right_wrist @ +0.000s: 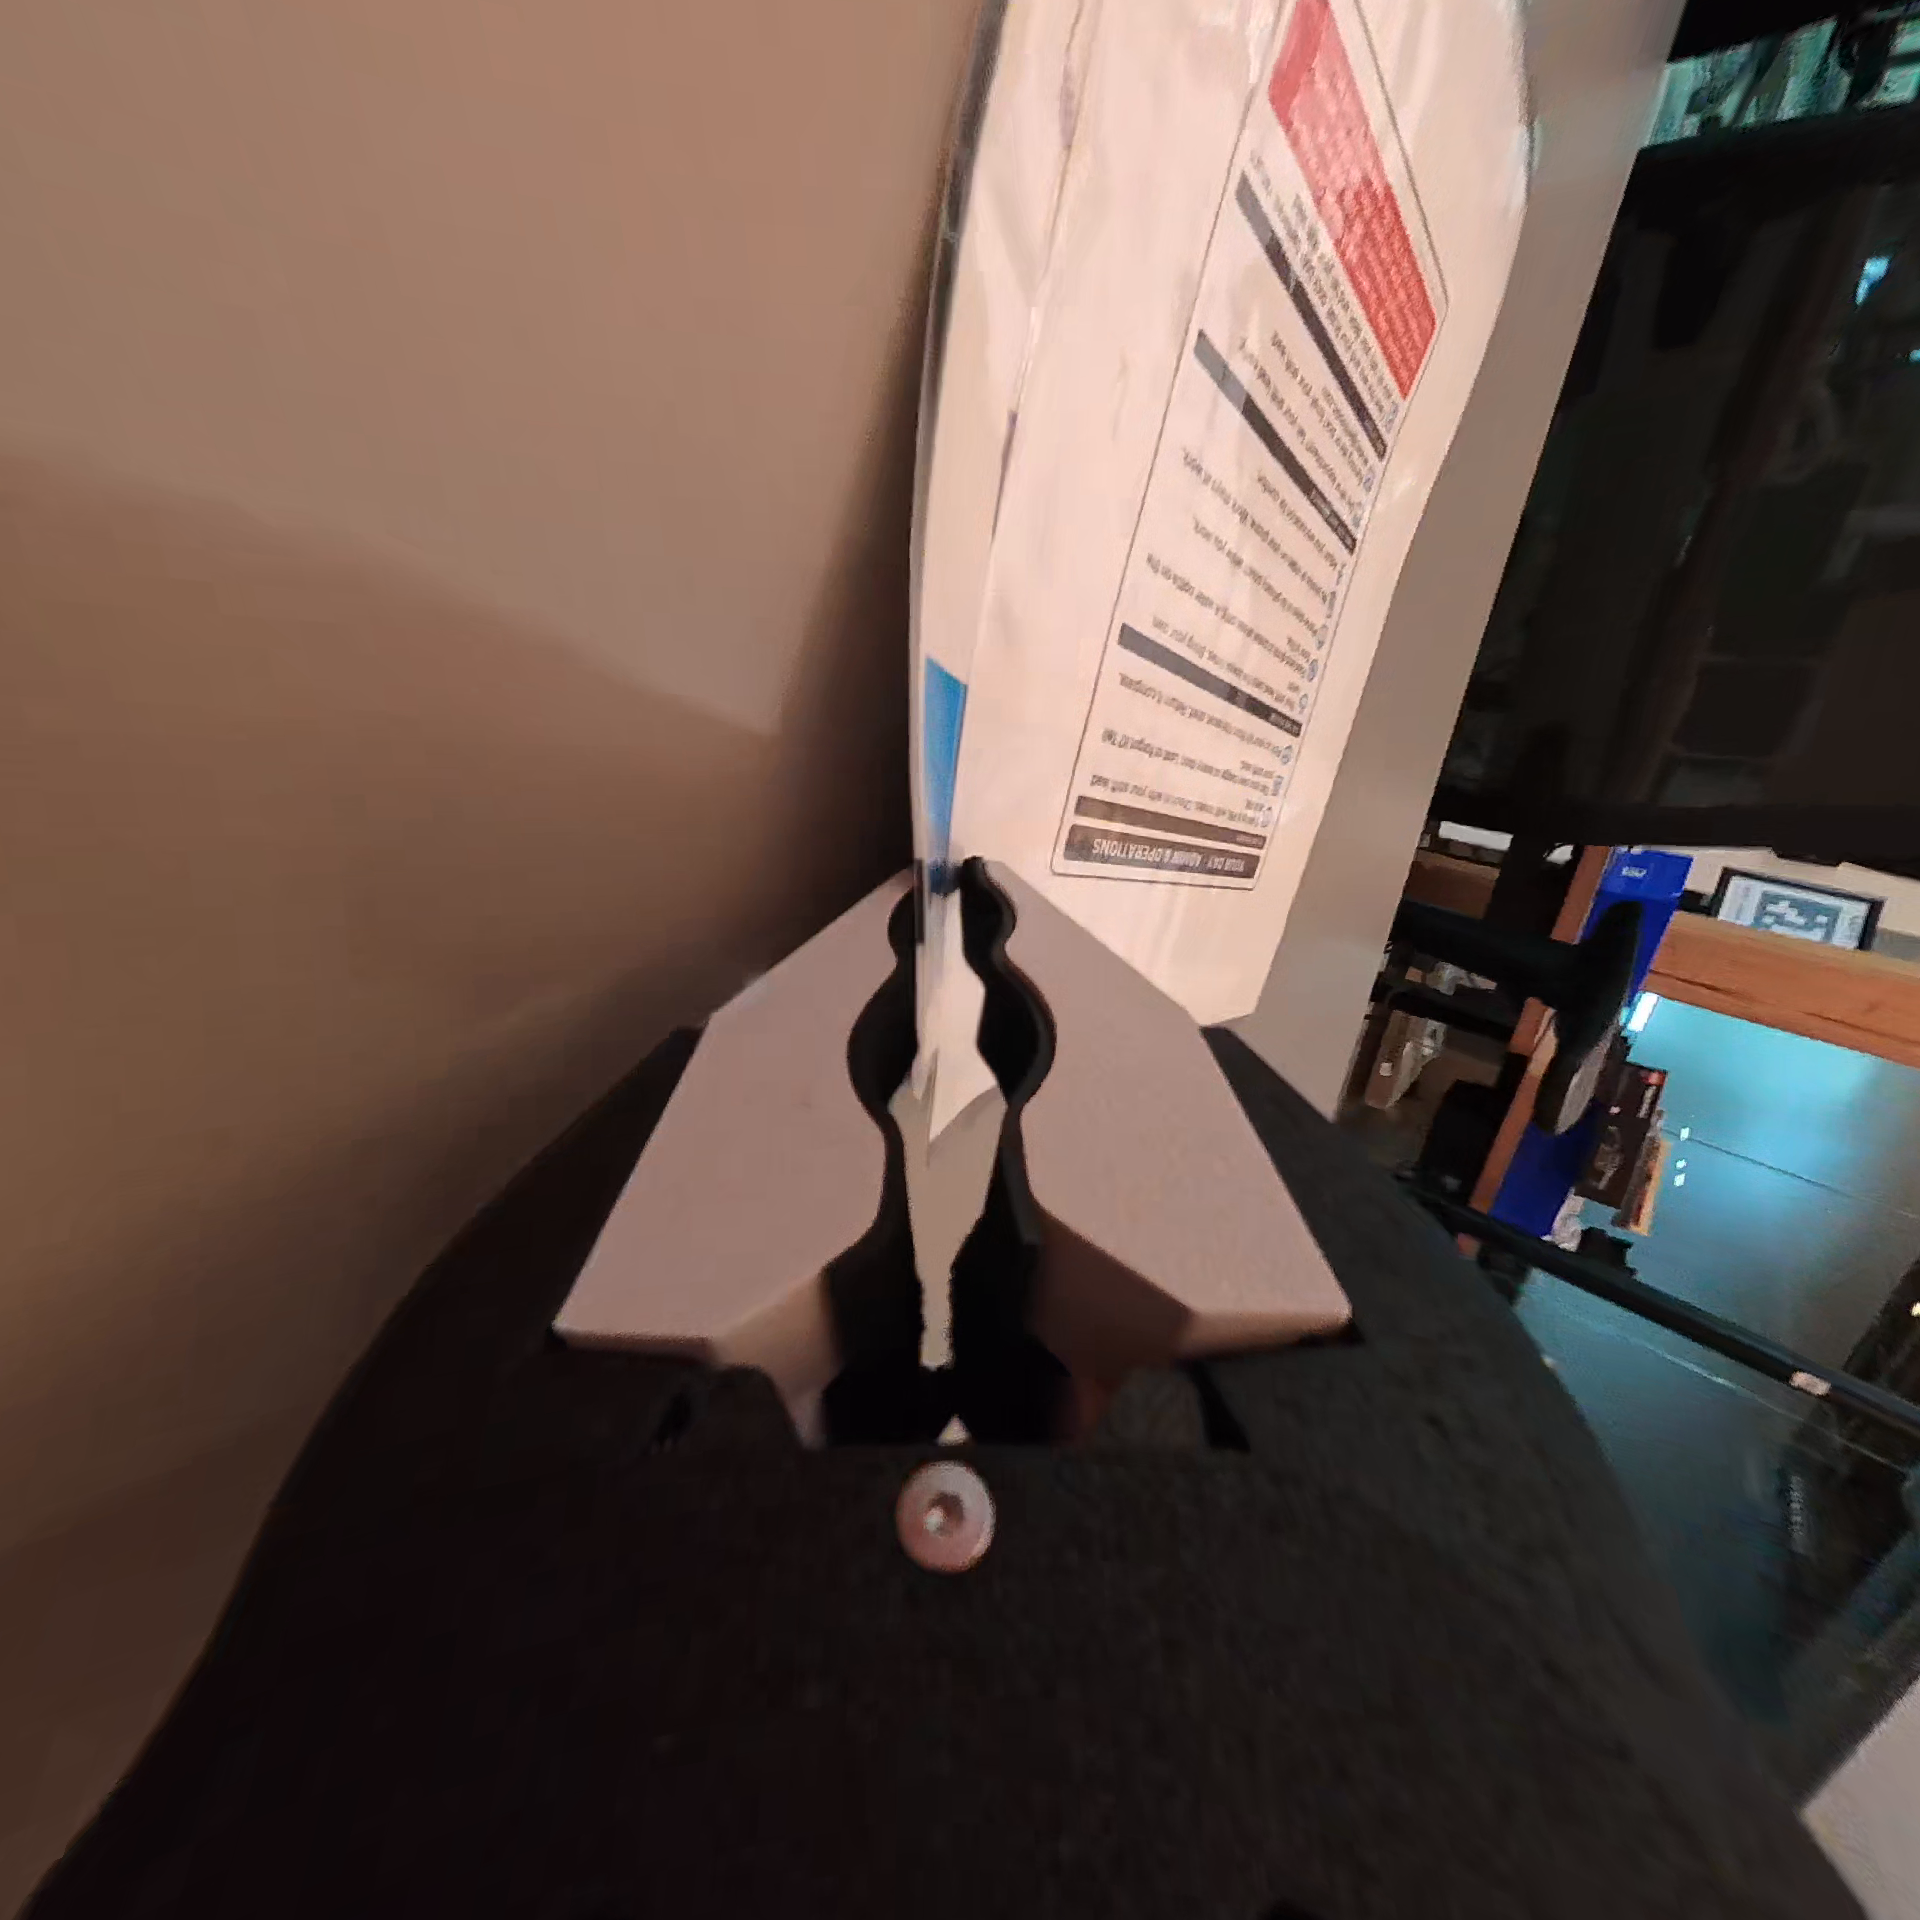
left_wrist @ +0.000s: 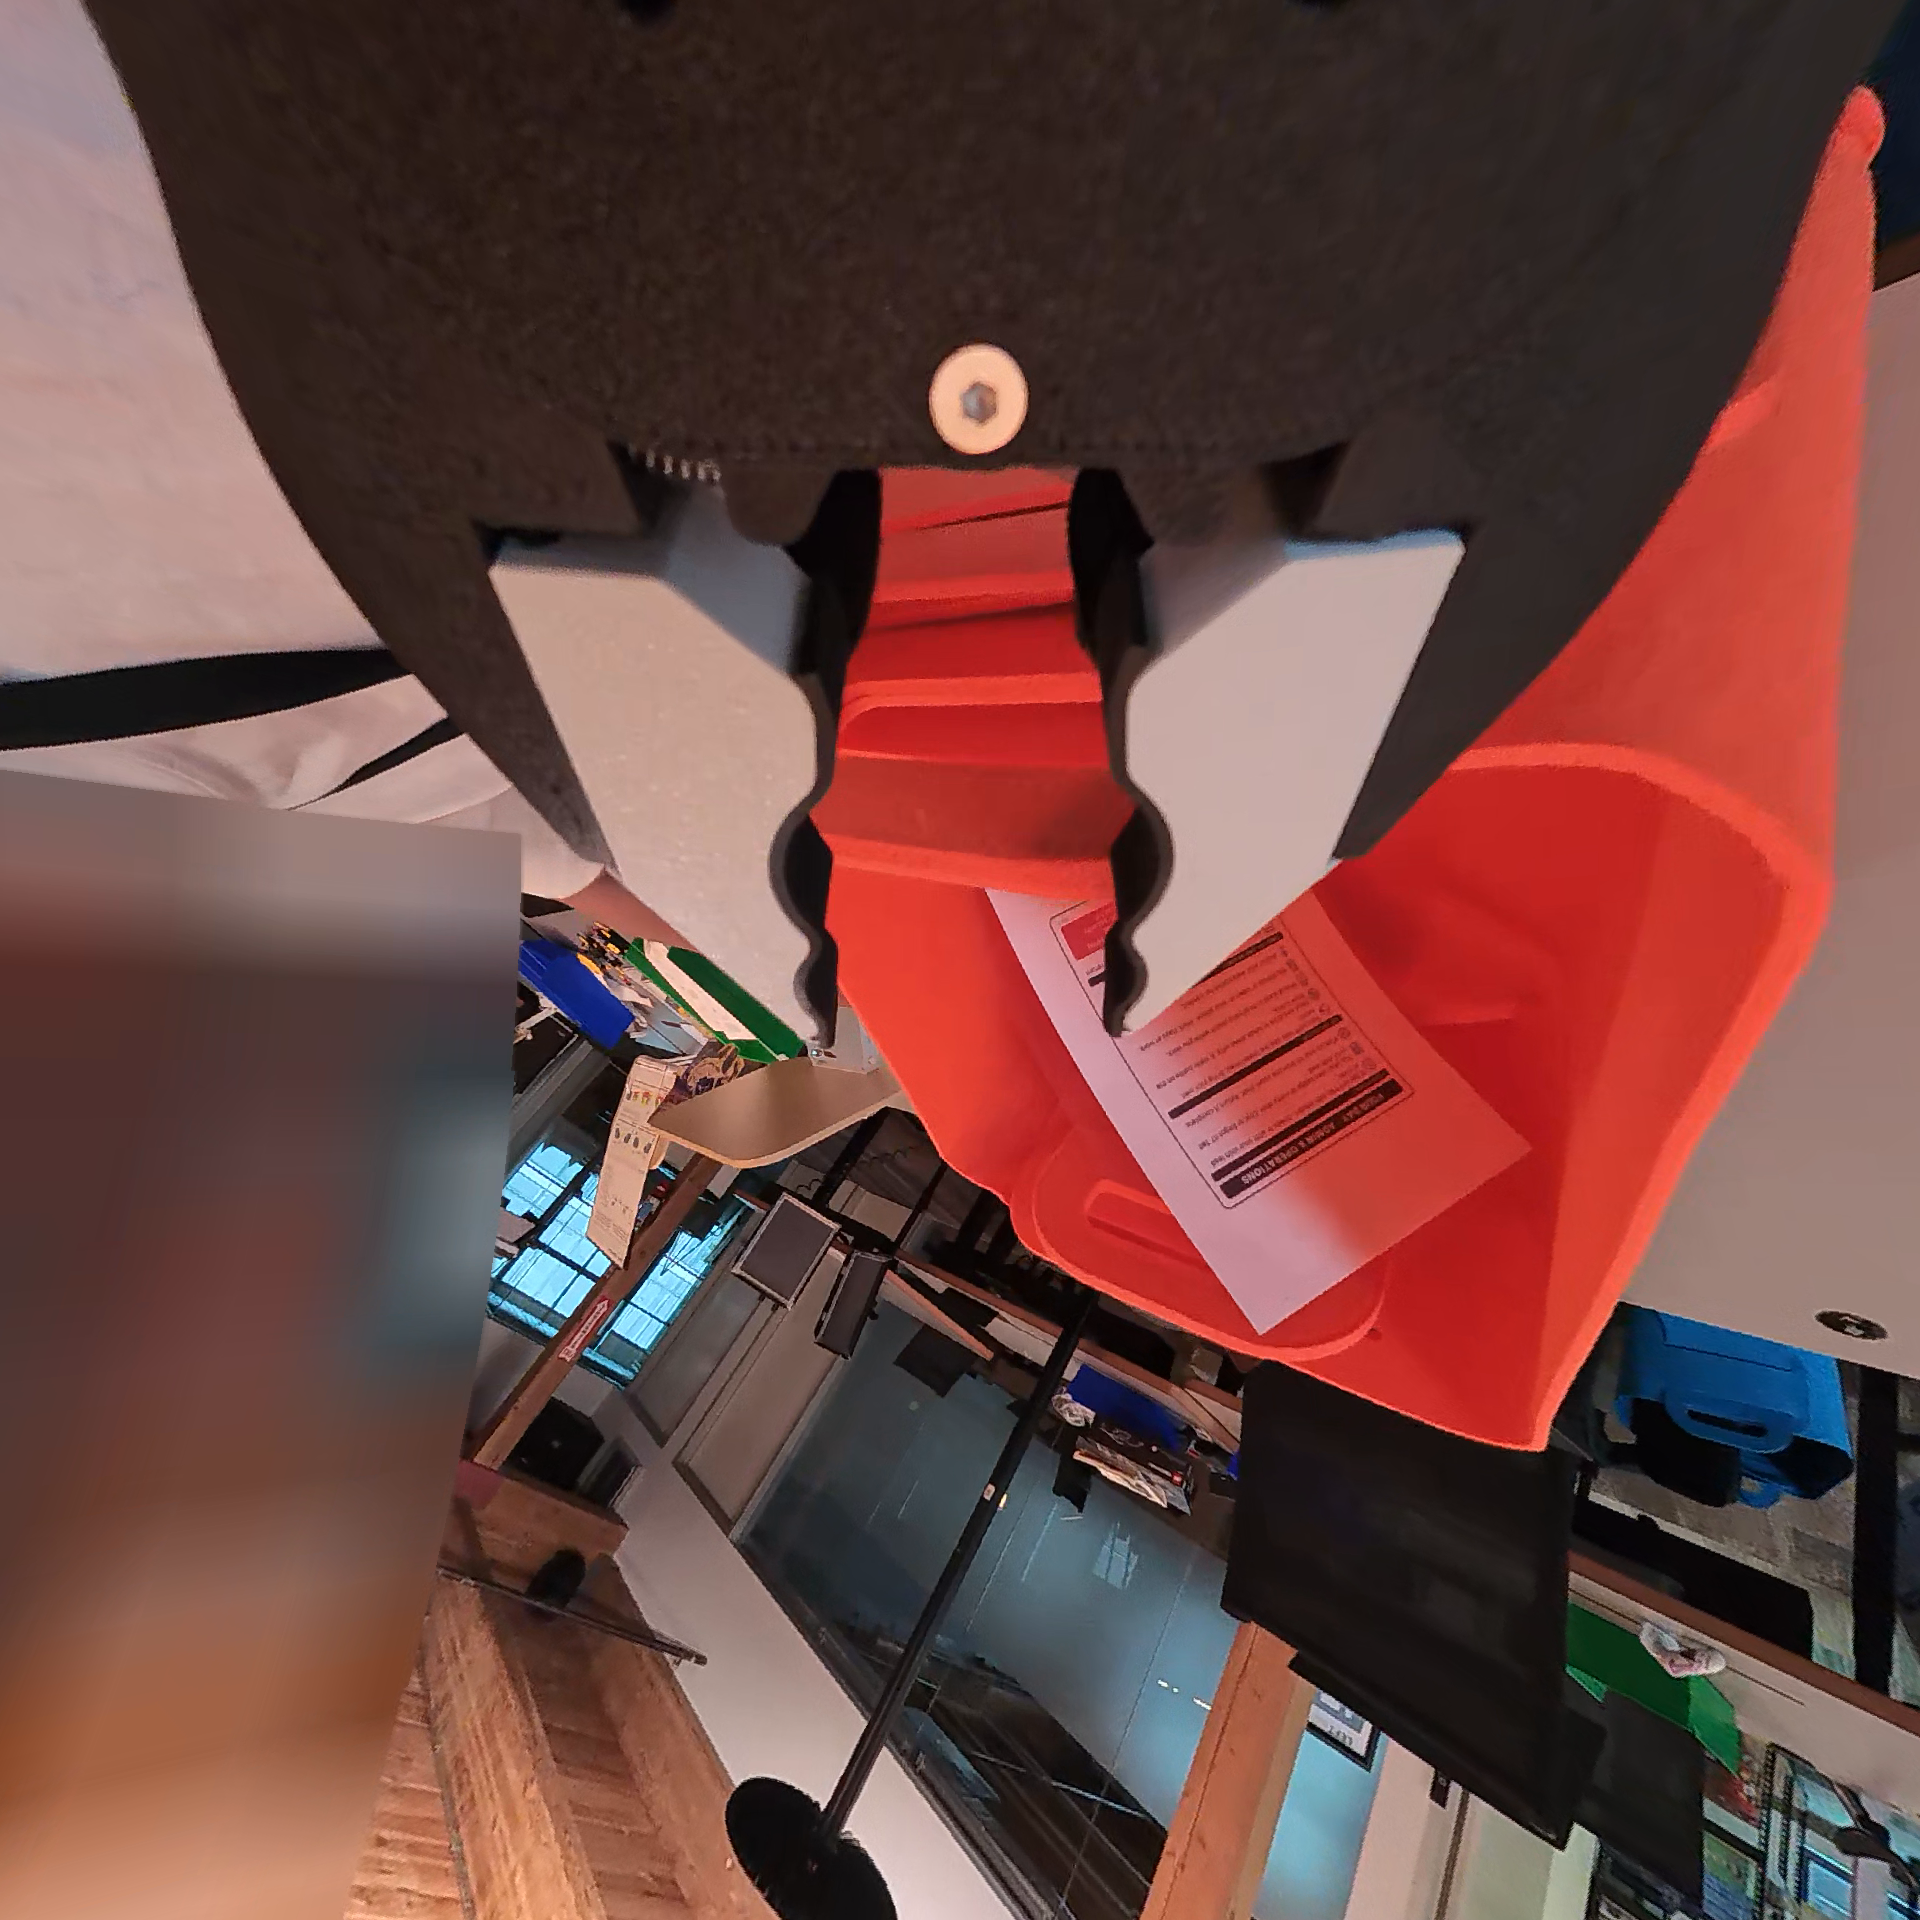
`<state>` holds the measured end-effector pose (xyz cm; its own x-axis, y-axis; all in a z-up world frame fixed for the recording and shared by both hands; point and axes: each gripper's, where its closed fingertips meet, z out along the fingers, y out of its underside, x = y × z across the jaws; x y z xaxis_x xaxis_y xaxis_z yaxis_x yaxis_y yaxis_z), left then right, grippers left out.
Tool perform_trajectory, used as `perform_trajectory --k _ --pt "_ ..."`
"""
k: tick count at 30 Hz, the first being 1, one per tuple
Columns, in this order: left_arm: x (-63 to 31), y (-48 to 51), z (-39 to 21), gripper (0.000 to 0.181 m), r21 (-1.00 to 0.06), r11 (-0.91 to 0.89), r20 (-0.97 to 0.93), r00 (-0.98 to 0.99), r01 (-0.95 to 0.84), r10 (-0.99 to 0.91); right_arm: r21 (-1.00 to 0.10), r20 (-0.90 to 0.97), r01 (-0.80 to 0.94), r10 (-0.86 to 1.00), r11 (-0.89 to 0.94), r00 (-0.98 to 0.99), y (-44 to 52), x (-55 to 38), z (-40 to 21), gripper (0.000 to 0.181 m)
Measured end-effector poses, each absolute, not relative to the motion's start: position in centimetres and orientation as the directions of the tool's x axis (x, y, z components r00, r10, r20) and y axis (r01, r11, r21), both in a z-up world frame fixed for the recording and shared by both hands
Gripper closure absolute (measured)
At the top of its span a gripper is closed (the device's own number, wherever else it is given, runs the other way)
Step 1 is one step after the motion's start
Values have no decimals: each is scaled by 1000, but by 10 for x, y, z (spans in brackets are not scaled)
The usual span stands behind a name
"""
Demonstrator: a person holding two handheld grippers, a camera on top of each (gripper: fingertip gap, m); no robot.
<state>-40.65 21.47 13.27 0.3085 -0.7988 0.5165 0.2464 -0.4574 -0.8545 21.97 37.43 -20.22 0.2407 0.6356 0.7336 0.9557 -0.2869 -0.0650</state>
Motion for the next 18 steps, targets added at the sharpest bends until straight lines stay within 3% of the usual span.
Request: perform_trajectory --k 4,6,8,11,12,13,14,18 --pt "-408 215 135 131 -864 -442 501 317 241 -806 -237 648 911 644 -338 407 353 204 -197 161" --pt "-408 215 135 130 -866 -439 496 305 240 -813 -392 493 814 649 -428 579 337 178 -177 121" --pt "-409 214 134 130 -867 -438 493 288 236 -821 -559 341 667 598 -492 726 329 146 -128 107" --pt "-412 213 132 130 -869 -439 488 249 229 -836 -769 13 347 530 -537 848 320 72 -9 102" --pt "-413 211 133 131 -870 -437 484 228 227 -845 -800 -92 284 578 -528 811 309 33 31 101" --pt "-414 209 133 131 -873 -432 476 207 225 -854 -823 -128 242 582 -514 803 304 2 65 113" --pt "-414 207 133 131 -878 -425 466 189 221 -865 -829 -113 239 570 -506 814 301 -25 89 123" --pt "-414 198 131 131 -900 -387 413 108 202 -904 -740 88 444 581 -506 809 303 -119 101 120"
